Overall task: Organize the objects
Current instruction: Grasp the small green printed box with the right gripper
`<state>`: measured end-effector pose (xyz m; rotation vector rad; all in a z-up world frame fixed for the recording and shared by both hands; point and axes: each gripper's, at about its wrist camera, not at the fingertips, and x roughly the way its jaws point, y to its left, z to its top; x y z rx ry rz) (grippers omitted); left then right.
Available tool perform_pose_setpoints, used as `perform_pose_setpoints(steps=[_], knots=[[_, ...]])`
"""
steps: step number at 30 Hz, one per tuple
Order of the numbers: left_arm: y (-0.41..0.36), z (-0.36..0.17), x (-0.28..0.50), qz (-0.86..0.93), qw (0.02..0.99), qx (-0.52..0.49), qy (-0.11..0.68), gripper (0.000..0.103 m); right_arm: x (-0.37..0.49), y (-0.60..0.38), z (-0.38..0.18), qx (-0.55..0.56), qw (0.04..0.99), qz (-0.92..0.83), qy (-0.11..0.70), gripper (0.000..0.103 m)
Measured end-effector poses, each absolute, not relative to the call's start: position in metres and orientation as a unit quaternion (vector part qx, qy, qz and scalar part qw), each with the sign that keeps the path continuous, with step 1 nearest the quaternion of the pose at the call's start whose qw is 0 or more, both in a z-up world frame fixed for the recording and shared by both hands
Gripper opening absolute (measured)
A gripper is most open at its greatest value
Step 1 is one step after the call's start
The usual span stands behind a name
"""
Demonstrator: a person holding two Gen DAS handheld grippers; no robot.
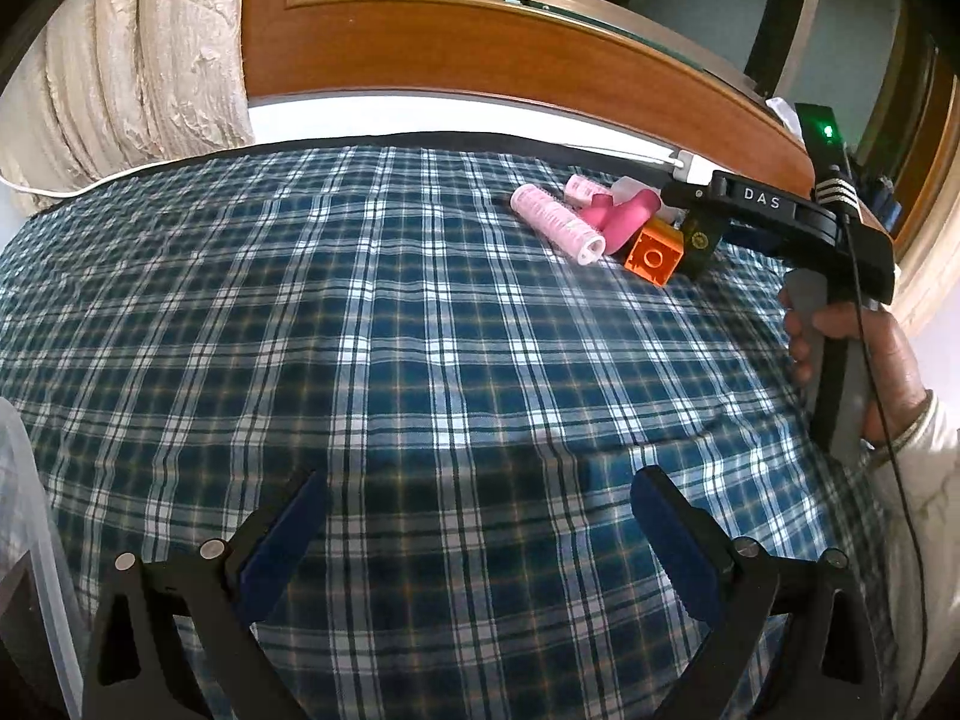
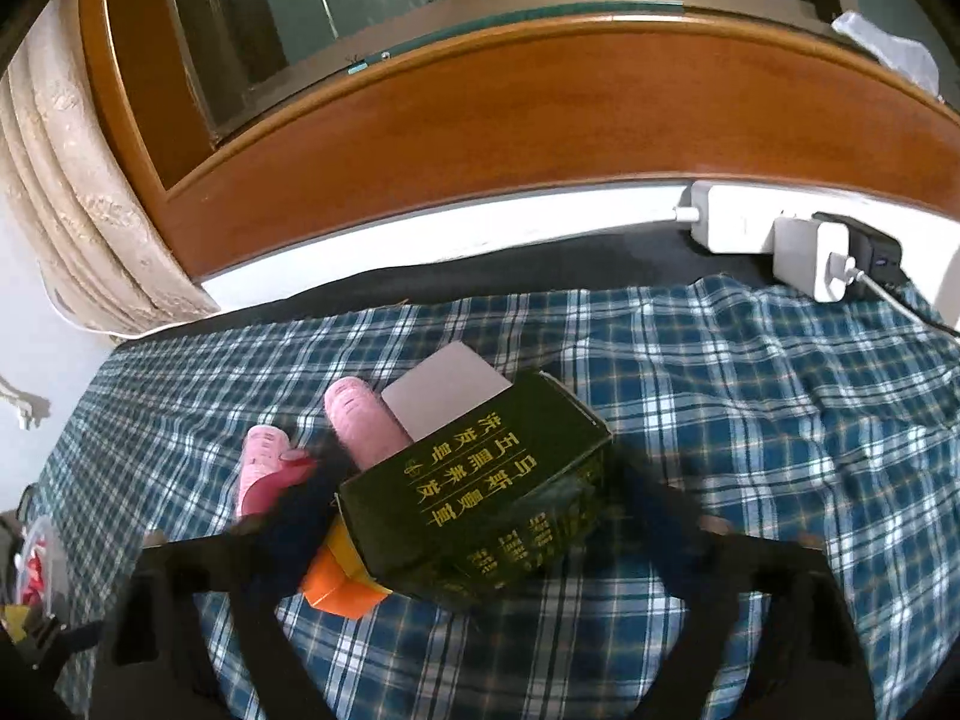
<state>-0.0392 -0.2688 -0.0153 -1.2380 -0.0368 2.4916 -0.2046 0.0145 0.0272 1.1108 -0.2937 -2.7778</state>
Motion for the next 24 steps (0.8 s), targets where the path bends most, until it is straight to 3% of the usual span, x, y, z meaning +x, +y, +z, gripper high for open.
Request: perform_pose_setpoints(steps=[13, 24], knots=[[-0.263, -0.014, -0.047, 0.882, 0.162, -0.442, -0.011, 0.102, -0.152, 0.029, 0.03, 0.354, 0.093, -0.922, -0.124, 0.078], [-0.194, 0.006, -0.066, 0.881, 0.215, -0.42, 0.043, 0.102, -0.091, 0.053, 0.04, 0.346, 0.104, -0.925, -0.117, 0.078]])
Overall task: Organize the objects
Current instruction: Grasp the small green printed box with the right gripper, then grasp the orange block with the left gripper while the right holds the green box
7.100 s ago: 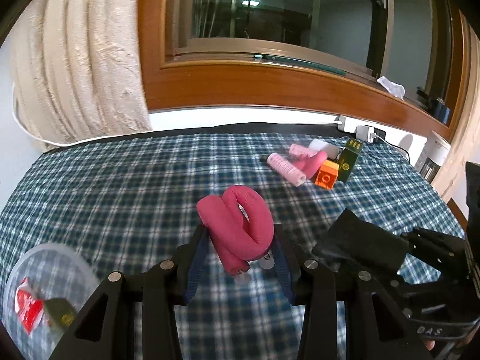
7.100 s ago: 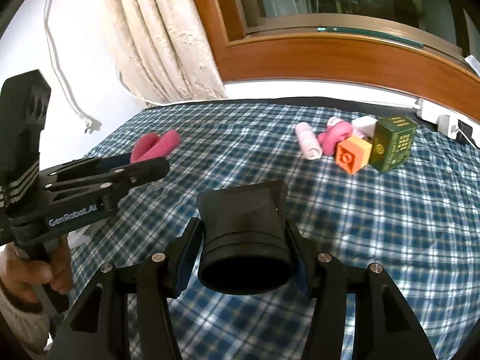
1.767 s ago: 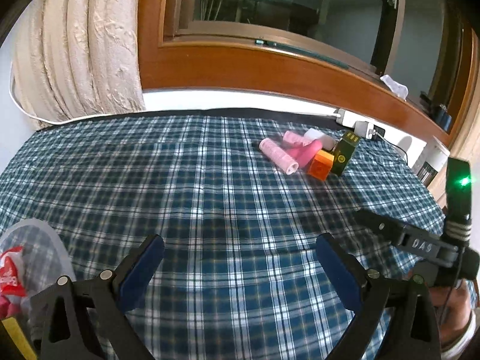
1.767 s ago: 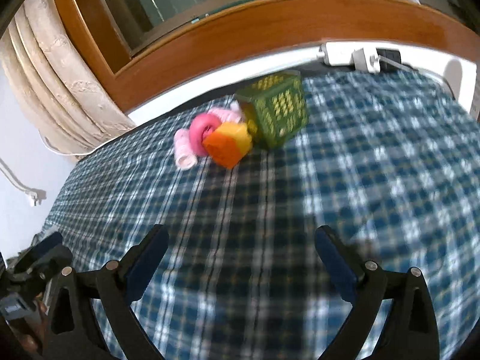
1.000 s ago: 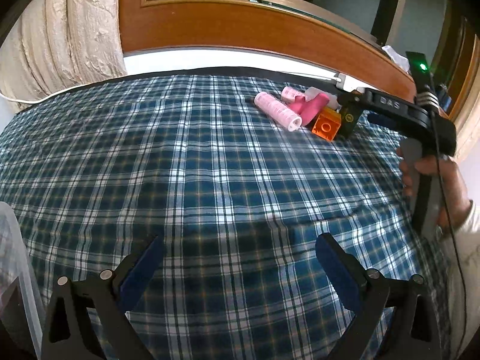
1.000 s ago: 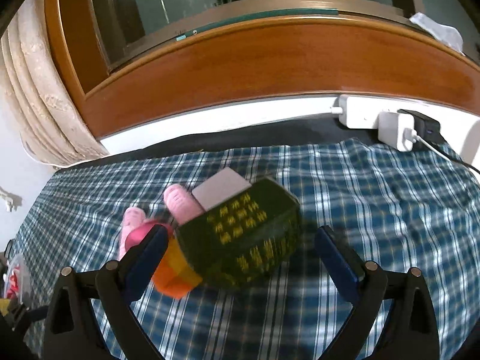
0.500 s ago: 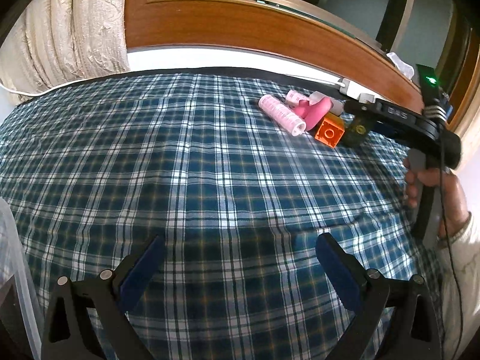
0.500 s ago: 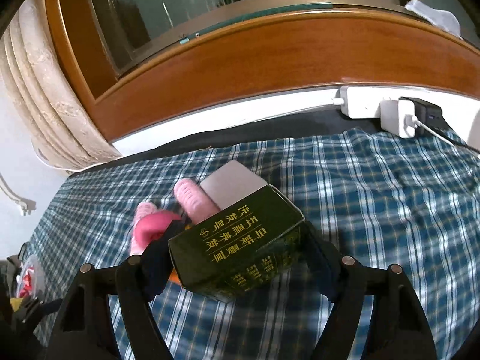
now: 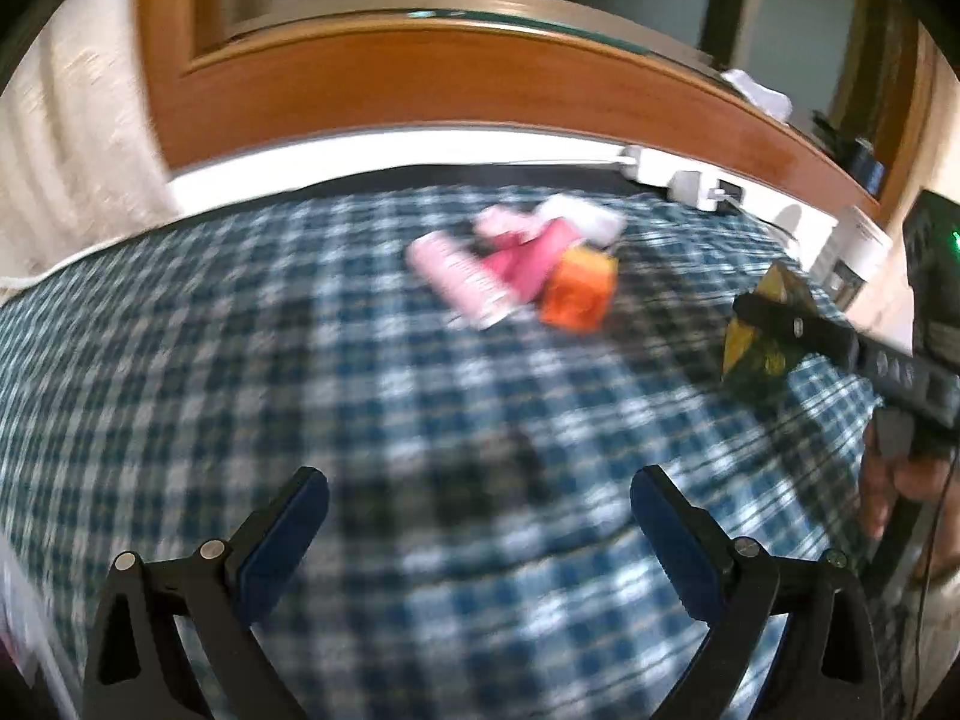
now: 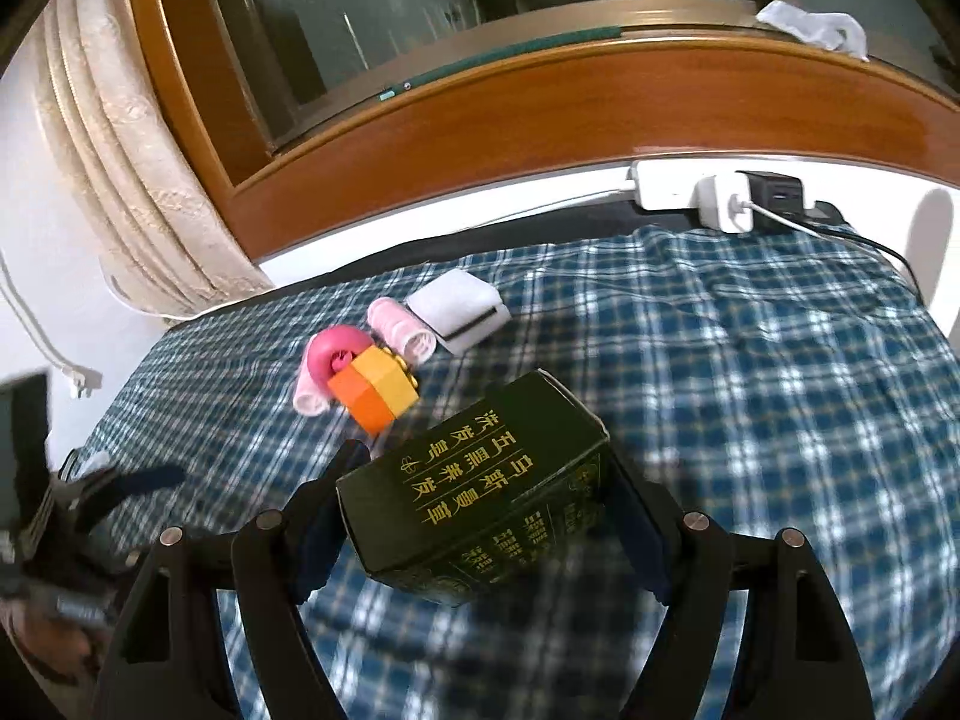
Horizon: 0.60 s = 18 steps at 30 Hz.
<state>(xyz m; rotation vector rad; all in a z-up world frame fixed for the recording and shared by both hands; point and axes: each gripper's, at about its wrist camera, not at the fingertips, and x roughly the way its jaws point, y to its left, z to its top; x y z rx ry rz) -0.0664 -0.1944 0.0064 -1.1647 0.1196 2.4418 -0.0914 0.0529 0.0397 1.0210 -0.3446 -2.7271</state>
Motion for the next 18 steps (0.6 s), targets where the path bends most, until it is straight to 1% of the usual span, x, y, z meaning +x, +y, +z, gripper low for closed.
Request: perform_pose_setpoints(steps=[2, 7, 9, 10, 12, 18], knots=[[-0.179, 0.008, -0.075, 0.874, 0.237, -0.421, 0.043, 0.101, -0.082, 0.058, 0.04, 0.343, 0.105, -0.926, -0.118, 0.078], [-0.146, 0.015, -0.099, 0.876, 0.256, -0.406, 0.047, 0.085, -0.072, 0.072, 0.044, 0.335, 0.105, -0.926, -0.136, 0.078], [-0.136, 0.015, -0.108, 0.875, 0.265, -0.403, 0.045, 0.08, -0.072, 0.078, 0.046, 0.331, 0.1, -0.927, -0.144, 0.078], [-0.131, 0.015, -0.112, 0.874, 0.27, -0.402, 0.044, 0.075, -0.072, 0.081, 0.046, 0.329, 0.098, -0.927, -0.149, 0.078], [-0.124, 0.012, -0.119, 0.868, 0.282, -0.405, 0.045, 0.071, -0.071, 0.086, 0.048, 0.325, 0.093, -0.928, -0.158, 0.078], [-0.103, 0.001, -0.142, 0.869, 0.274, -0.408, 0.066, 0.07, -0.071, 0.097, 0.048, 0.32, 0.086, -0.927, -0.176, 0.078]])
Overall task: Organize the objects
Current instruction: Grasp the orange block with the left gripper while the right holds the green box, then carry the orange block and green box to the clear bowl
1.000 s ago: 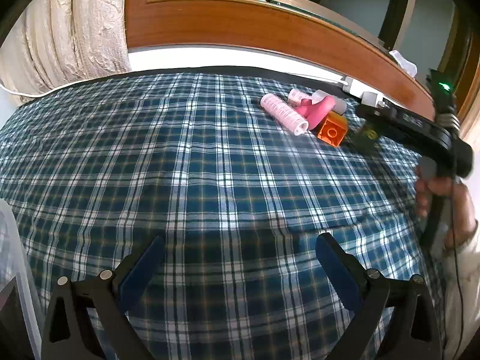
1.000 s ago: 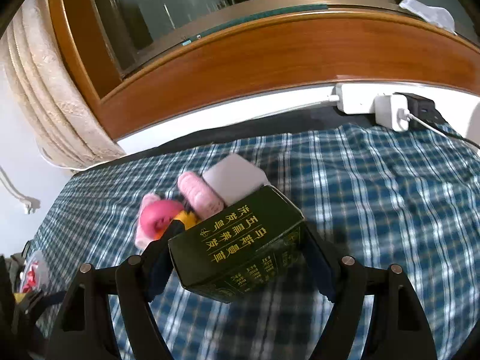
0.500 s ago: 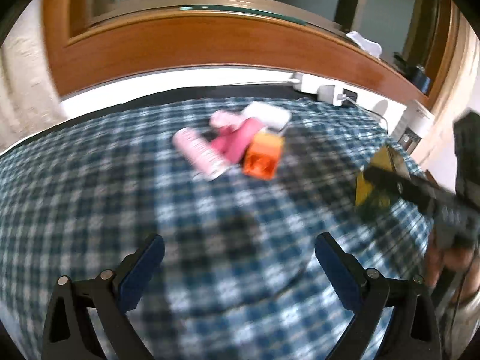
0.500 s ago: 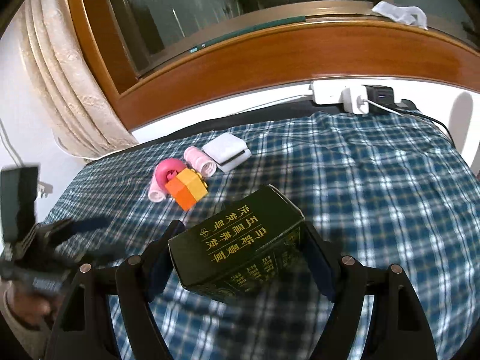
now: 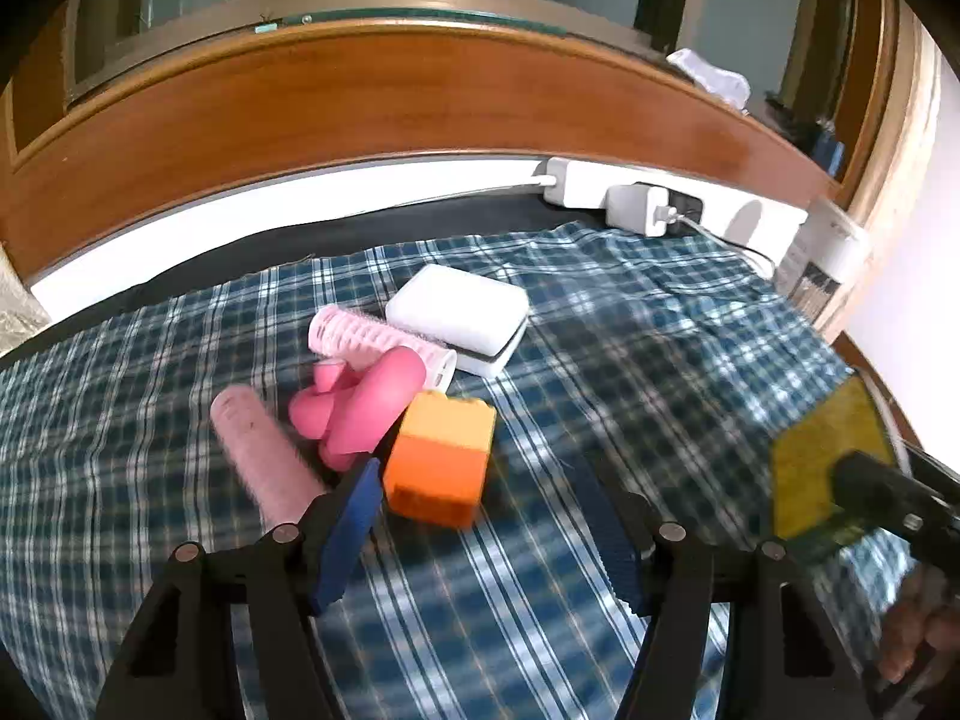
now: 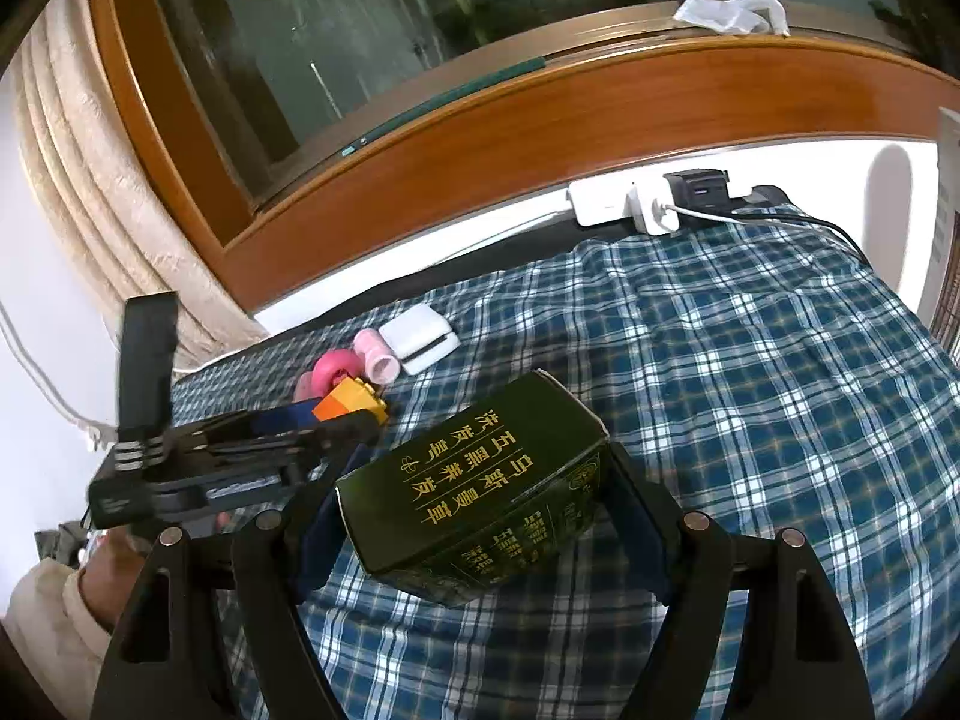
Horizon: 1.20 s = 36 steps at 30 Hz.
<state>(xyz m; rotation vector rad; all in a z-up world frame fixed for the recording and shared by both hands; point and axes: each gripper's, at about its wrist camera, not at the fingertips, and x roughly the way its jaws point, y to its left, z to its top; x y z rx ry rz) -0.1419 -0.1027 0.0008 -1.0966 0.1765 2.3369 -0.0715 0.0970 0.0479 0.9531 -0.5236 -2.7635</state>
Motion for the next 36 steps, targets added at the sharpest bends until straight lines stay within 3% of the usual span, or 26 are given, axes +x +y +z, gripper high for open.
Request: perform_pose_setpoints(steps=[2, 4, 9, 36], knots=[[-0.098, -0.003, -0.149, 0.868, 0.27, -0.412, 0.07, 0.068, -0.072, 0.098, 0.047, 0.32, 0.085, -0.927, -0.178, 0.078], [-0.094, -0.007, -0.155, 0.864, 0.271, -0.419, 0.071, 0.054, -0.073, 0.099, 0.045, 0.321, 0.083, -0.926, -0.178, 0.078], [-0.094, -0.012, -0.16, 0.866, 0.261, -0.42, 0.072, 0.034, -0.075, 0.098, 0.042, 0.326, 0.083, -0.925, -0.176, 0.078], [-0.178, 0.022, -0.052, 0.897, 0.206, -0.389, 0.027, 0.034, -0.066, 0.068, 0.04, 0.327, 0.107, -0.929, -0.136, 0.078]])
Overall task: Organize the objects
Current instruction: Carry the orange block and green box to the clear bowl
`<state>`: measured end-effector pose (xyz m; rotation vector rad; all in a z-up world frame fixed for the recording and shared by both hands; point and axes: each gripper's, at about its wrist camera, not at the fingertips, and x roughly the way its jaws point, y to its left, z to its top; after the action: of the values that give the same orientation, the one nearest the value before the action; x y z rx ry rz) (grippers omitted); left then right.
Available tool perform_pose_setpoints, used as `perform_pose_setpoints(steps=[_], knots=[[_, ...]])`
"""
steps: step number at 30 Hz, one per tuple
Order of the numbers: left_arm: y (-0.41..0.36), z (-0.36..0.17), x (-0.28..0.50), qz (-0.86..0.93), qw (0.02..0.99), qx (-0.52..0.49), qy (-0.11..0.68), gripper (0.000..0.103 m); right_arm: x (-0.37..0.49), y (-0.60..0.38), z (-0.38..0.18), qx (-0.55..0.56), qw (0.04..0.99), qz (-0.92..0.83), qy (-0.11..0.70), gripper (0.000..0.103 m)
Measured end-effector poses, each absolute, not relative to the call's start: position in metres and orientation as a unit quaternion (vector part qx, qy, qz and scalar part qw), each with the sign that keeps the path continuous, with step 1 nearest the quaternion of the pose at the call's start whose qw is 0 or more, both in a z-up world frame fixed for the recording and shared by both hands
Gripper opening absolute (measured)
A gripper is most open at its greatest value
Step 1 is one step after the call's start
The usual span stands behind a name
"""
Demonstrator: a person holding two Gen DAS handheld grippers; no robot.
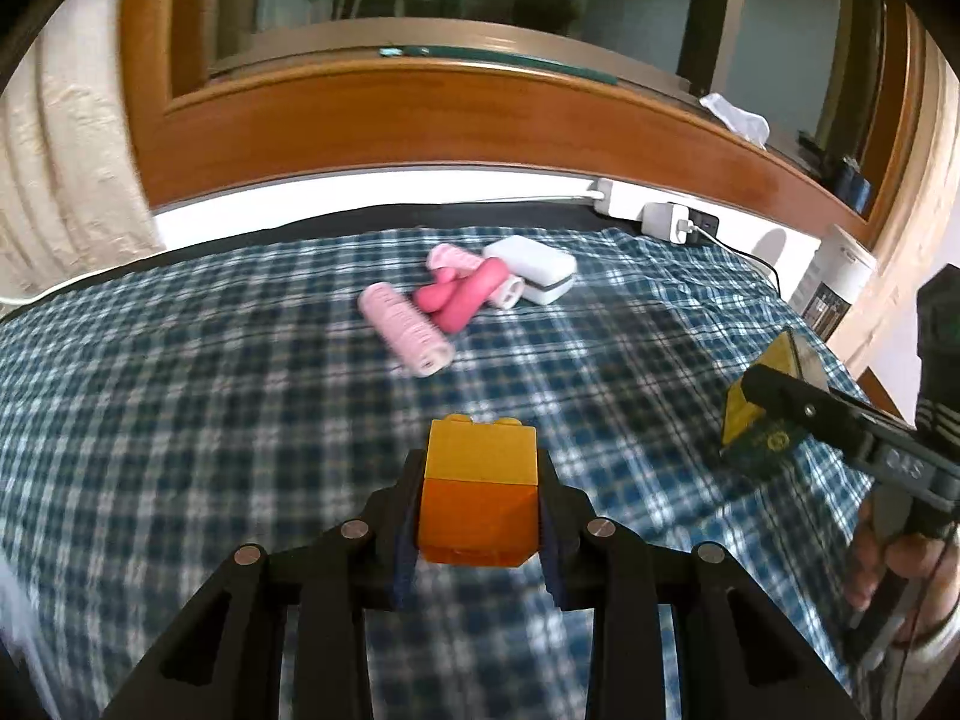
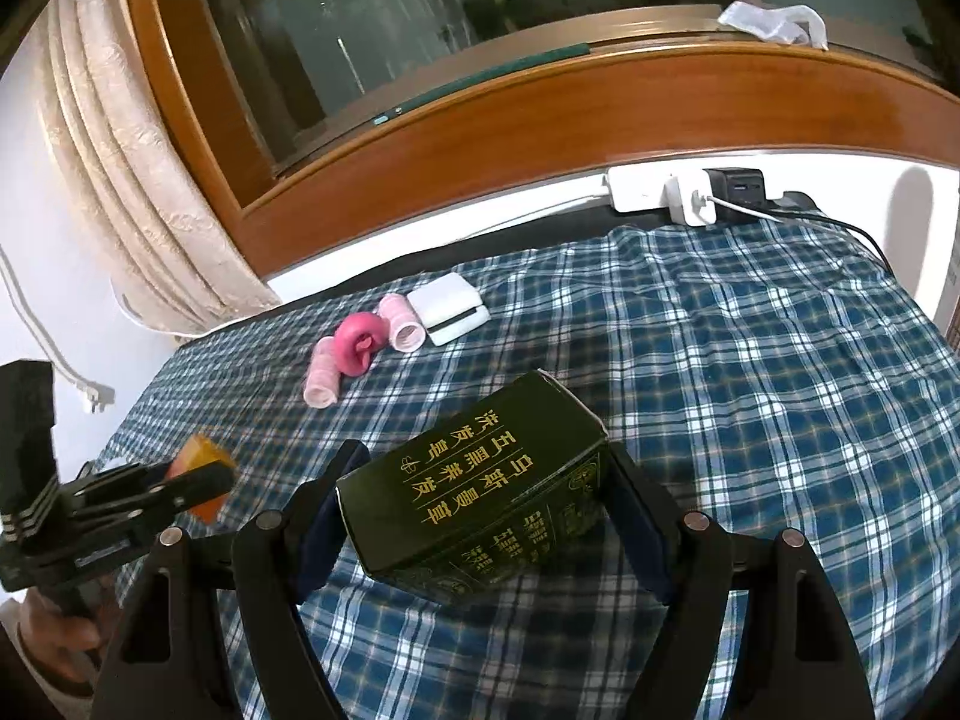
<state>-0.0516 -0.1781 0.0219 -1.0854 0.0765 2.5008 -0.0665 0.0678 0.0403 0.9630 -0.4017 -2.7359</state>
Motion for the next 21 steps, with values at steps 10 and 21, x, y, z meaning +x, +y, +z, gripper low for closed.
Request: perform_pose_setpoints(steps=[10, 21], knots=[[-0.231, 0.034, -0.012, 0.916, 0.167, -0.365, 0.015, 0.034, -0.057, 0.04, 0.044, 0.325, 0.133, -0.93, -0.108, 0.078], [-0.284, 0.038, 0.016, 0.928, 0.132, -0.349, 0.0, 0.034, -0.034, -0.001, 0.051, 0.32, 0.183, -0.924, -0.104, 0.078]])
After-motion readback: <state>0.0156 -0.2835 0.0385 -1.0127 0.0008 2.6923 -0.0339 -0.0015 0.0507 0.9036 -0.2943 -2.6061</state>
